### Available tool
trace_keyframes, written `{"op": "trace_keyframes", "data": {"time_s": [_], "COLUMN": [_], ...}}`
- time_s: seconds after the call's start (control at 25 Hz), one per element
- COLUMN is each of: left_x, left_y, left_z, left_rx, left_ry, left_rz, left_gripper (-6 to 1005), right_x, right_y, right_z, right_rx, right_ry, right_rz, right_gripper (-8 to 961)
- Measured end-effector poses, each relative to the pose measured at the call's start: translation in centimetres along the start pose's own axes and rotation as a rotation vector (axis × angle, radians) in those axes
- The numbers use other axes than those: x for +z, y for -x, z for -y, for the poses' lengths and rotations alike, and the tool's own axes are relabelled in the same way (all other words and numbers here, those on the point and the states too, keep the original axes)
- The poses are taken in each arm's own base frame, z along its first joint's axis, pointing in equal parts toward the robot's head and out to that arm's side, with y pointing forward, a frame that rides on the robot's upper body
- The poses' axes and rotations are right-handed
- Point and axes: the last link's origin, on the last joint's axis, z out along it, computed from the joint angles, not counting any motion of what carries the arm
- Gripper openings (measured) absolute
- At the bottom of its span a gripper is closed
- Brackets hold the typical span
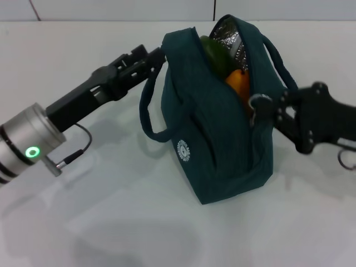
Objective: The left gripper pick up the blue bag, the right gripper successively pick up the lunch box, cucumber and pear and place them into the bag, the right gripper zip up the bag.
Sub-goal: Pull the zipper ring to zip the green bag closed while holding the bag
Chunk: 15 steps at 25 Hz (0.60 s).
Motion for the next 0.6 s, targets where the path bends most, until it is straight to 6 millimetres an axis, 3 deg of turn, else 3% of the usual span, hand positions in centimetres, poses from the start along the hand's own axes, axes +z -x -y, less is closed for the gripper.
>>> {"op": "trace_keyframes", "data": {"time_s": [0.6], "left_x": [-3.7], "left_y": [-1.4], "left_z": [0.5], "left_rx": [0.044], "left_ry": [-0.081], "left_rz": [-0.09], "left_gripper": [836], "right_x": [6.4], "right_y": [2.8], "right_z": [2.4], "right_rx": [-0.08], "right_ry": [0.114], "right_rz": [0.033], "right_gripper": [22]}}
